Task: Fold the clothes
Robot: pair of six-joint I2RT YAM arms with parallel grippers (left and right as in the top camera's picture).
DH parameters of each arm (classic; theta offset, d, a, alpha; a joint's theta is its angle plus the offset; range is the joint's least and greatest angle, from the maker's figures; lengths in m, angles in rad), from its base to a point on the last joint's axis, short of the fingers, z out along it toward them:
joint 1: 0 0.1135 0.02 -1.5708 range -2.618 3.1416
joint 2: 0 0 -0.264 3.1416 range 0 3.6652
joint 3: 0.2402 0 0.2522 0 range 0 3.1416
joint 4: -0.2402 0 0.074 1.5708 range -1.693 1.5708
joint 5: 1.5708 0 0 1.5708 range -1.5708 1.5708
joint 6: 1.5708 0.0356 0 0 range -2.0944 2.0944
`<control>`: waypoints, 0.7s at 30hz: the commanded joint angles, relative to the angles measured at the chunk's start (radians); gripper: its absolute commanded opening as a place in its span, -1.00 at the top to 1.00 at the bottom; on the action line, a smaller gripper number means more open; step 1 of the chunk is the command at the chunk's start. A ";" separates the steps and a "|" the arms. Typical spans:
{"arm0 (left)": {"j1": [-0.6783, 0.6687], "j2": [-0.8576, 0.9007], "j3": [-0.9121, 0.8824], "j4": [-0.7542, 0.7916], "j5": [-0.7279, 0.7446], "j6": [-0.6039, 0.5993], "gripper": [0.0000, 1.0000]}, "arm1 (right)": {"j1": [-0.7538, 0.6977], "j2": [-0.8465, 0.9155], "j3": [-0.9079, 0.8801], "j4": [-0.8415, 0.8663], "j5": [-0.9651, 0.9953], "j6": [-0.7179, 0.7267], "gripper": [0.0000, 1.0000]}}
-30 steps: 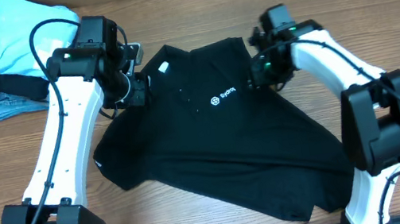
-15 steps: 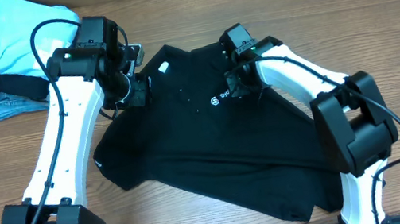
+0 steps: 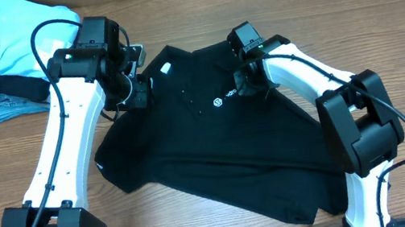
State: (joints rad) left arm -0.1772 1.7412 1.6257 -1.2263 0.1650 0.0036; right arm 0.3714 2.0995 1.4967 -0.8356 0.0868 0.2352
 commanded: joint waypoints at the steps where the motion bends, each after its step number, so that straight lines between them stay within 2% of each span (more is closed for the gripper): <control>1: -0.003 0.005 -0.002 0.004 0.011 0.019 -0.12 | -0.032 -0.020 0.074 -0.035 0.019 0.005 0.92; 6: -0.003 0.005 -0.002 0.013 0.011 0.019 -0.14 | -0.111 -0.055 0.196 -0.079 0.049 0.004 0.92; 10: -0.003 0.005 -0.002 0.016 0.011 0.019 -0.14 | -0.207 -0.056 0.228 -0.028 0.074 0.011 0.92; 11: -0.003 0.005 -0.002 0.020 0.011 0.019 -0.14 | -0.243 -0.056 0.228 -0.002 0.074 0.033 0.81; 12: -0.003 0.005 -0.002 0.023 0.011 0.019 -0.14 | -0.260 -0.055 0.228 0.010 0.069 0.046 0.35; 13: -0.003 0.005 -0.002 0.025 0.011 0.019 -0.14 | -0.285 -0.055 0.228 0.021 0.062 0.066 0.04; 14: -0.003 0.005 -0.002 0.028 0.012 0.019 -0.15 | -0.307 -0.055 0.228 0.027 0.045 0.072 -0.13; 16: -0.003 0.005 -0.002 0.035 0.012 0.019 -0.15 | -0.349 -0.056 0.233 0.014 0.011 0.073 -0.25; 19: -0.003 0.005 -0.005 0.054 0.012 0.032 -0.18 | -0.401 -0.058 0.248 -0.051 -0.068 0.072 -0.18; 21: -0.008 0.005 -0.019 0.084 0.012 0.052 -0.27 | -0.428 -0.066 0.261 -0.110 -0.145 0.066 -0.16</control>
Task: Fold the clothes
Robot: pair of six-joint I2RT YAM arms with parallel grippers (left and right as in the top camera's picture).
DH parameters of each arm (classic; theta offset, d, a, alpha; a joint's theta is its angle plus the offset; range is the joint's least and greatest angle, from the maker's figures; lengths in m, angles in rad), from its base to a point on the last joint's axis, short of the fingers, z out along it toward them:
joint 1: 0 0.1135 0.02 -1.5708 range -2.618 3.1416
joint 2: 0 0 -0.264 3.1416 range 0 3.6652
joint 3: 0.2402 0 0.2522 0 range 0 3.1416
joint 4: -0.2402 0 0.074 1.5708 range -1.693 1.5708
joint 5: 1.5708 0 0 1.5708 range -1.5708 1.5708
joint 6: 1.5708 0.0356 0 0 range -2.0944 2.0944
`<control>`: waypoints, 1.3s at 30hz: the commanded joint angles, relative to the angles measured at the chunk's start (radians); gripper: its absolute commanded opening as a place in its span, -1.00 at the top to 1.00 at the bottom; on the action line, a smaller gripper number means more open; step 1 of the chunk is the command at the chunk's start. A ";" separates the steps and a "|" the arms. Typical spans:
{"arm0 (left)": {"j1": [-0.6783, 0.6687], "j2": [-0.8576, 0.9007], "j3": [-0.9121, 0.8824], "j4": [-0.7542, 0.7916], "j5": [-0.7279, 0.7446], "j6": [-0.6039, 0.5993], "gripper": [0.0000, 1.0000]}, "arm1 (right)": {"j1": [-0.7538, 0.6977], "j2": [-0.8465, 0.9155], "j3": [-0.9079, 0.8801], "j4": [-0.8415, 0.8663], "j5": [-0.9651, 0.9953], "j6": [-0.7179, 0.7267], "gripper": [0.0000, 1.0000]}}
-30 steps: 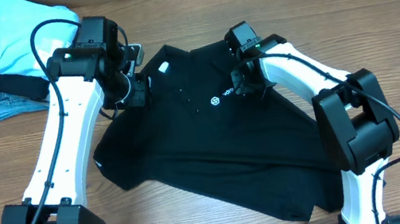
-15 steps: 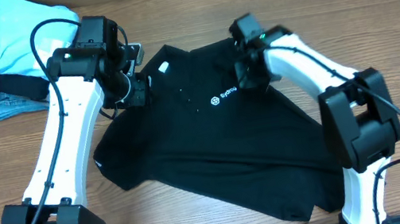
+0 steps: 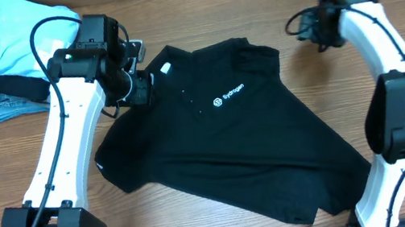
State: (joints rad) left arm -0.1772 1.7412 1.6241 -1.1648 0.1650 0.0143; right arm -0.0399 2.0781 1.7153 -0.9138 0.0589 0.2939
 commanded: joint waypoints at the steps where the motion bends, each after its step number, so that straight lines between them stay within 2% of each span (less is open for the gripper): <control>1: -0.014 0.005 -0.030 0.046 0.012 0.055 -0.32 | -0.025 -0.053 0.044 -0.056 -0.159 -0.010 -0.15; 4: -0.034 0.011 -0.080 0.136 0.012 0.061 -0.51 | -0.029 -0.087 0.044 -0.111 -0.258 -0.058 -0.12; 6: -0.048 0.032 -0.112 0.207 0.011 0.077 -0.53 | -0.023 -0.118 0.044 -0.146 -0.288 -0.066 -0.11; 14: -0.065 0.283 -0.119 0.365 -0.025 0.095 0.21 | -0.003 -0.292 0.044 -0.339 -0.383 -0.066 -0.11; 17: -0.065 0.357 -0.119 0.407 -0.064 0.094 0.29 | -0.003 -0.339 0.044 -0.411 -0.383 -0.066 -0.11; 20: -0.063 0.415 -0.119 0.425 -0.180 0.076 0.32 | -0.003 -0.365 0.044 -0.476 -0.380 -0.067 -0.13; 21: -0.060 0.426 -0.119 0.425 -0.214 0.067 0.41 | -0.003 -0.365 0.043 -0.488 -0.374 -0.066 -0.13; 26: -0.003 0.472 -0.119 0.395 -0.422 -0.052 0.92 | -0.003 -0.365 -0.006 -0.498 -0.338 -0.062 -0.21; 28: 0.046 0.475 -0.119 0.375 -0.464 -0.133 0.92 | -0.003 -0.365 -0.037 -0.489 -0.311 -0.050 -0.21; 32: 0.172 0.475 -0.118 0.356 -0.421 -0.179 0.92 | -0.009 -0.365 -0.134 -0.446 -0.235 0.015 -0.29; 39: 0.303 0.441 -0.114 0.354 -0.112 -0.098 0.92 | -0.021 -0.364 -0.398 -0.276 -0.213 0.026 -0.43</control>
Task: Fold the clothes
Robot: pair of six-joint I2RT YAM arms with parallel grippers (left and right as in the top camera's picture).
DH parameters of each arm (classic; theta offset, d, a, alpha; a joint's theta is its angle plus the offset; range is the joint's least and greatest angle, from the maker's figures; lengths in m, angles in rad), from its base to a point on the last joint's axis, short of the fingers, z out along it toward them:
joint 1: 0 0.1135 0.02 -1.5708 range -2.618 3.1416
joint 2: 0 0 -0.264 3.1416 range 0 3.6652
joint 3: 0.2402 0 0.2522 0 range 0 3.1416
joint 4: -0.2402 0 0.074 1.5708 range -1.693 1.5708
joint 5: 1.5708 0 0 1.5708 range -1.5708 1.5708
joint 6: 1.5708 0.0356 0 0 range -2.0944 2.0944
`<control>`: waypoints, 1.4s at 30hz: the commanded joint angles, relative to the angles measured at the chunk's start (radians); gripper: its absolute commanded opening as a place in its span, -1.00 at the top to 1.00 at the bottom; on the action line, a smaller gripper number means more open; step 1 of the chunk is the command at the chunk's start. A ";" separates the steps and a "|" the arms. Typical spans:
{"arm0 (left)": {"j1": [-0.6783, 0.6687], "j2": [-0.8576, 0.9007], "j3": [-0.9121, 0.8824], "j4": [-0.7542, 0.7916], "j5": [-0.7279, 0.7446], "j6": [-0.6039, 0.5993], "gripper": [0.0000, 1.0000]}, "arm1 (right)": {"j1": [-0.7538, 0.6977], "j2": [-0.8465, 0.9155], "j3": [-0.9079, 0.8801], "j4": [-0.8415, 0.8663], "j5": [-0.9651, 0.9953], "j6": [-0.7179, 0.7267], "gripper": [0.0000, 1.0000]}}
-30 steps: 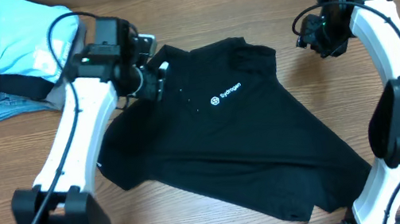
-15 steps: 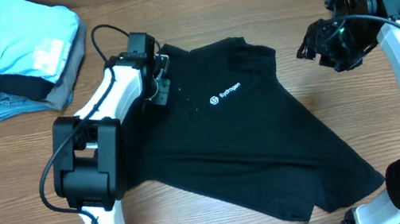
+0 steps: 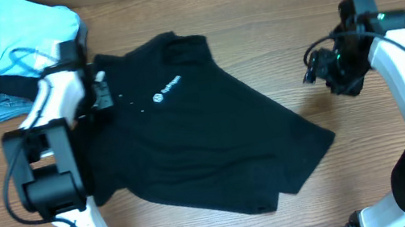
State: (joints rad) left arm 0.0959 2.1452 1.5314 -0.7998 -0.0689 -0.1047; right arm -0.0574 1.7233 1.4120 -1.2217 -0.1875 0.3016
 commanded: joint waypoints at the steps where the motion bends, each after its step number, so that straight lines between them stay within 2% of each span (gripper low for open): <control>1: 0.032 0.024 -0.019 -0.011 0.145 0.032 0.92 | -0.004 -0.010 -0.135 0.062 0.043 0.029 -0.43; 4: 0.031 -0.027 -0.010 -0.015 0.184 0.047 0.82 | -0.004 -0.009 -0.237 0.145 0.084 0.077 -0.42; 9: 0.018 -0.167 0.022 -0.055 0.229 0.064 0.42 | -0.004 -0.009 -0.394 0.278 0.169 0.112 -0.42; 13: 0.016 -0.282 0.046 -0.095 0.255 0.083 0.26 | -0.004 -0.009 -0.497 0.388 0.187 0.122 -0.40; 14: 0.015 -0.315 0.049 -0.104 0.255 0.083 0.23 | -0.004 -0.009 -0.517 0.408 0.183 0.122 -0.30; 16: 0.013 -0.385 0.050 -0.123 0.258 0.083 0.17 | -0.004 -0.009 -0.553 0.438 0.137 0.117 0.11; 18: 0.009 -0.438 0.050 -0.139 0.262 0.083 0.14 | -0.004 -0.009 -0.553 0.438 0.115 0.095 0.67; 20: 0.003 -0.481 0.050 -0.155 0.262 0.083 0.13 | -0.006 -0.010 -0.533 0.444 0.119 0.092 0.92; 26: -0.006 -0.547 0.050 -0.190 0.262 0.083 0.10 | -0.053 -0.010 -0.331 0.479 0.215 0.091 0.92; 33: -0.006 -0.549 0.050 -0.247 0.272 0.083 0.16 | -0.173 -0.010 -0.050 0.567 0.219 0.074 0.92; 34: -0.006 -0.549 0.050 -0.251 0.272 0.083 0.15 | -0.191 -0.010 -0.024 0.578 0.217 0.068 0.73; 35: -0.006 -0.549 0.050 -0.255 0.272 0.083 0.15 | -0.208 -0.010 -0.006 0.584 0.213 0.068 -0.08; 36: -0.006 -0.549 0.050 -0.256 0.272 0.083 0.14 | -0.221 -0.010 0.004 0.585 0.205 0.061 -0.63; 38: -0.006 -0.549 0.050 -0.260 0.273 0.083 0.11 | -0.249 -0.010 0.011 0.565 0.182 0.043 -1.00; 42: -0.006 -0.549 0.050 -0.266 0.272 0.083 0.06 | -0.291 -0.010 0.010 0.434 0.143 0.043 -1.00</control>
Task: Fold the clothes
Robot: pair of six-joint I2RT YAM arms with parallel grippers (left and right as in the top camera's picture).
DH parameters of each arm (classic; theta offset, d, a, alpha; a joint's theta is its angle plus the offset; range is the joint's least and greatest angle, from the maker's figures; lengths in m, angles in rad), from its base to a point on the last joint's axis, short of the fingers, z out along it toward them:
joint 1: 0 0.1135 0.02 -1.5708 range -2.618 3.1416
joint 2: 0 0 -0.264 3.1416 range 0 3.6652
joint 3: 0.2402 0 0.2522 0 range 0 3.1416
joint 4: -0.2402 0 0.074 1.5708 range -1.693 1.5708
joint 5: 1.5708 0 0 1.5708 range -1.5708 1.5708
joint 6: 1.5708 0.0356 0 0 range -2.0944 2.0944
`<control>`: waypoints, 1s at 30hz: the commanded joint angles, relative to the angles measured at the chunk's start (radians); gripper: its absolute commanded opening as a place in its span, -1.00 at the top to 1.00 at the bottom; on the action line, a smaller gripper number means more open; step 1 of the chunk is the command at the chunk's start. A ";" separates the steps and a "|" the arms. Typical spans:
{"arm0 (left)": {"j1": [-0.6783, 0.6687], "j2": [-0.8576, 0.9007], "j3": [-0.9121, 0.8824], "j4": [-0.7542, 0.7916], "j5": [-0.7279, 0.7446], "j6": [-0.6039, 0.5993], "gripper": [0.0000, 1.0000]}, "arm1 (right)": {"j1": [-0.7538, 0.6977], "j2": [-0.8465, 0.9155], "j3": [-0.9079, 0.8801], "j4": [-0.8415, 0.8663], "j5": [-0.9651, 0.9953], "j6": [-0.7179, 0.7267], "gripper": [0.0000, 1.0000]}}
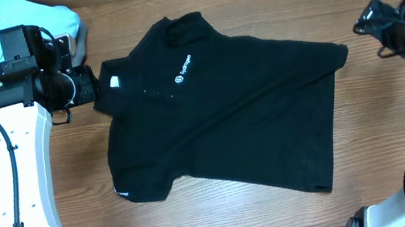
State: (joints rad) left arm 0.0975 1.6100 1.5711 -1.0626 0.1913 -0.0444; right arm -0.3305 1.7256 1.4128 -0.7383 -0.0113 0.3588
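A black polo shirt lies spread flat on the wooden table, with its collar to the left and its hem to the right. A small white logo shows on its chest. My left gripper meets the collar edge beside the white neck label and looks shut on the cloth. My right gripper hangs at the far right, just beyond the shirt's upper right hem corner and apart from it. How its jaws stand is hidden.
A pile of light blue clothes sits at the back left corner, just behind my left arm. My right arm runs along the table's right edge.
The shirt was bunched with its hem drawn in. It now lies wide and flat, the hem far out to the right. My left gripper moved slightly right; my right gripper moved up and outward.
Both grippers were at the shirt's shoulders in mid-table. Then my right gripper was off the cloth at the back right. After that the shirt lay further left with my left gripper at its collar. Now it is spread out sideways.
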 commanded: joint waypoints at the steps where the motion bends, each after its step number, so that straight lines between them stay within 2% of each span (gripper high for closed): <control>1: -0.007 -0.013 0.010 -0.003 0.012 0.023 0.03 | -0.025 -0.012 0.010 -0.097 -0.041 -0.014 -1.00; 3: -0.007 -0.013 0.010 -0.007 0.011 0.023 -0.01 | -0.030 -0.012 0.010 -0.196 -0.072 -0.014 -0.97; 9: -0.007 -0.013 0.010 -0.022 0.011 0.042 -0.06 | -0.011 -0.012 -0.015 -0.534 -0.174 -0.015 -0.65; 12: -0.007 -0.013 0.010 -0.030 0.011 0.043 -0.07 | 0.024 -0.012 -0.108 -0.624 -0.168 -0.043 -0.63; 17: -0.007 -0.013 0.010 -0.040 0.008 0.063 -0.06 | 0.043 -0.012 -0.356 -0.539 -0.174 0.002 -0.47; 21: -0.007 -0.013 0.010 -0.052 0.008 0.069 -0.07 | 0.043 -0.012 -0.547 -0.404 -0.233 0.013 -0.40; 26: -0.007 -0.013 0.010 -0.052 0.008 0.076 -0.08 | 0.043 -0.012 -0.658 -0.317 -0.297 0.011 -0.27; 27: -0.007 -0.013 0.010 -0.053 0.008 0.076 -0.08 | 0.043 -0.012 -0.663 -0.313 -0.297 0.008 -0.19; 28: -0.007 -0.013 0.010 -0.053 0.008 0.075 -0.07 | 0.043 -0.012 -0.663 -0.311 -0.298 0.003 0.20; 29: -0.007 -0.013 0.010 -0.052 0.008 0.076 -0.07 | 0.043 -0.016 -0.662 -0.308 -0.299 0.003 0.49; 30: -0.007 -0.013 0.010 -0.052 0.008 0.076 -0.08 | 0.043 -0.021 -0.658 -0.304 -0.298 0.001 0.63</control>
State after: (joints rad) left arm 0.0975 1.6100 1.5711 -1.1149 0.1913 0.0074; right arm -0.2874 1.6993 0.7761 -1.1004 -0.2867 0.3737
